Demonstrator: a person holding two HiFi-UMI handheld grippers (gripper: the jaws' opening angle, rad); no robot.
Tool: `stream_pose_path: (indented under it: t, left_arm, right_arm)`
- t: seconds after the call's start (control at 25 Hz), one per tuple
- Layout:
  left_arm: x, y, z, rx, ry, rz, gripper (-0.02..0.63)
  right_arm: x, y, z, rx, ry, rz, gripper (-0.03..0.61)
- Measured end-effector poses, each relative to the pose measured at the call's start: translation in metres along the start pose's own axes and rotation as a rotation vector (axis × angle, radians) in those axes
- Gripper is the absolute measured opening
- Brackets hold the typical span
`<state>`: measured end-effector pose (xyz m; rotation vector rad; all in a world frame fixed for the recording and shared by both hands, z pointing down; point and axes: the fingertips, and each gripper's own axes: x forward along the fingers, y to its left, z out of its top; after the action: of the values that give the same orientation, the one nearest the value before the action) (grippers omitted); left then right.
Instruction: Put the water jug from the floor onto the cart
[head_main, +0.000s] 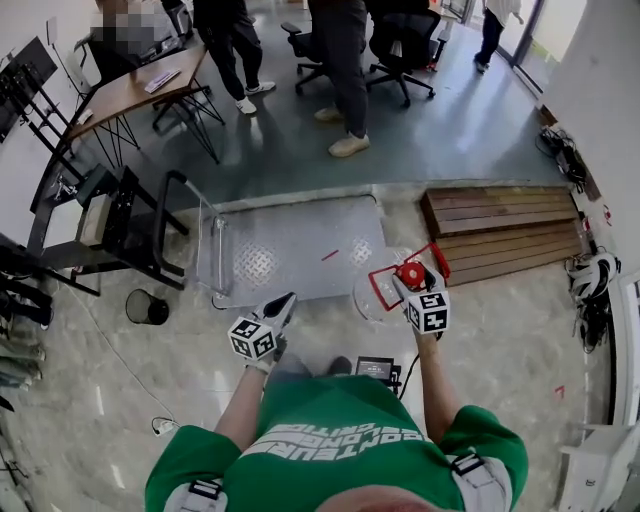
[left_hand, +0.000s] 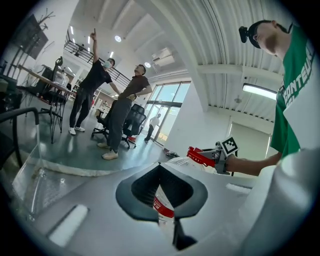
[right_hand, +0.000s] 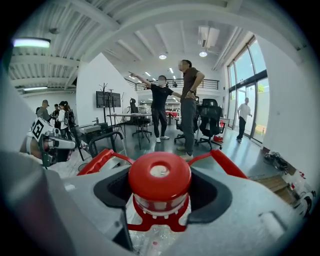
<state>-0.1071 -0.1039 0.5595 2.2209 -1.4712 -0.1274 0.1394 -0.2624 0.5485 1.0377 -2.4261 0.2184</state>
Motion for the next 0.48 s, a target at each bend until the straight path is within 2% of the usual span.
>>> stream_pose_path:
  t: [0.48]
  left_arm:
    - [-0.002, 0.045, 0.03, -0.01, -0.03, 0.005, 0.012]
  right_arm:
    - [0.039, 0.026, 0.024, -0.02, 0.033, 0.047, 0.299]
